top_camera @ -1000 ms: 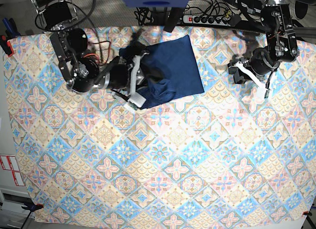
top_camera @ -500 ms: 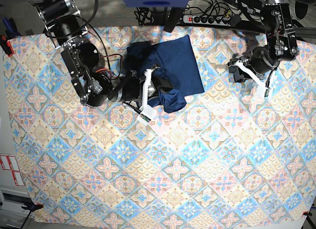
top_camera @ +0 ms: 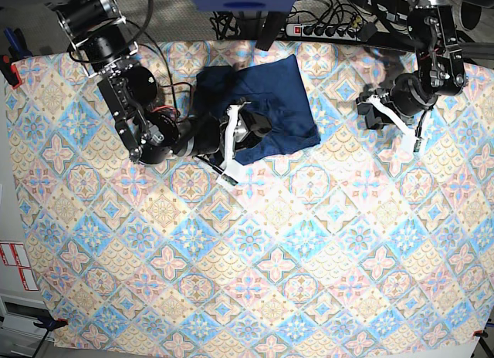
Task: Fold the T-shirt properly
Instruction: 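Fold the gripped end over the strip toward the left gripper, then grasp the folded bundle's sides with both grippers and square it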
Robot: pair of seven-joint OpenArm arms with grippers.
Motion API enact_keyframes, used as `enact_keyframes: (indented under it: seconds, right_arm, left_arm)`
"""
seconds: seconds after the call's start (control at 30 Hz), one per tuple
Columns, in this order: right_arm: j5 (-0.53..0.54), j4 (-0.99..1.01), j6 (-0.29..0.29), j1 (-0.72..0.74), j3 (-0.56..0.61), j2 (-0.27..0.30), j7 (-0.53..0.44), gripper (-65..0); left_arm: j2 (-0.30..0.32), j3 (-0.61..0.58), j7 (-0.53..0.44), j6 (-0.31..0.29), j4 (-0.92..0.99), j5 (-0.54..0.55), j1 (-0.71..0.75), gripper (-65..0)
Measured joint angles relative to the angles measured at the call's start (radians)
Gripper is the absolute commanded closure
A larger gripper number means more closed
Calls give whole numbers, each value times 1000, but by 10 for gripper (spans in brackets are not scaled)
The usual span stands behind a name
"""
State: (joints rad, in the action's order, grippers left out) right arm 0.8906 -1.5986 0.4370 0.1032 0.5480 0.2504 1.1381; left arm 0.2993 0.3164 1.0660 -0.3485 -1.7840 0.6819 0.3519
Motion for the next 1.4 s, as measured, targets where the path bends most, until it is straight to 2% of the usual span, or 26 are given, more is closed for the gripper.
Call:
enact_keyframes:
  seconds: [0.2, 0.37, 0.43, 0.57, 0.7, 0.83, 1.0, 1.2, 1.4]
  right_arm:
    - [4, 0, 1, -2, -82, 2, 0, -239]
    - [-12, 3, -4, -5, -161, 61, 1, -234]
    - [-53, 3, -3, -6, -167, 65, 0, -211]
    - [-209, 26, 1, -6, -151, 51, -23, -149]
    - [-303, 112, -3, -6, -100, 21, -57, -130]
    - [-319, 158, 0, -11, -71, -11, -80, -131]
    - [-317, 138, -4, -2, 42, 8, -74, -131]
    - [-300, 45, 3, 1, 218, 0, -78, -131]
    - [-301, 6, 3, -2, 263, 10, -71, -131]
  left_arm:
    - [0, 0, 0, 0, 0, 0, 0, 0]
    - [0, 0, 0, 0, 0, 0, 3, 0]
    - [-2, 0, 0, -1, 0, 0, 3, 0]
    - [0, -3, 0, 0, 0, 0, -2, 0]
    - [0, -5, 0, 0, 0, 0, -2, 0]
    - [0, -4, 0, 0, 0, 0, -3, 0]
    - [-1, -5, 0, 0, 0, 0, -3, 0]
    - [0, -4, 0, 0, 0, 0, -3, 0]
    - [0, -5, 0, -1, 0, 0, -3, 0]
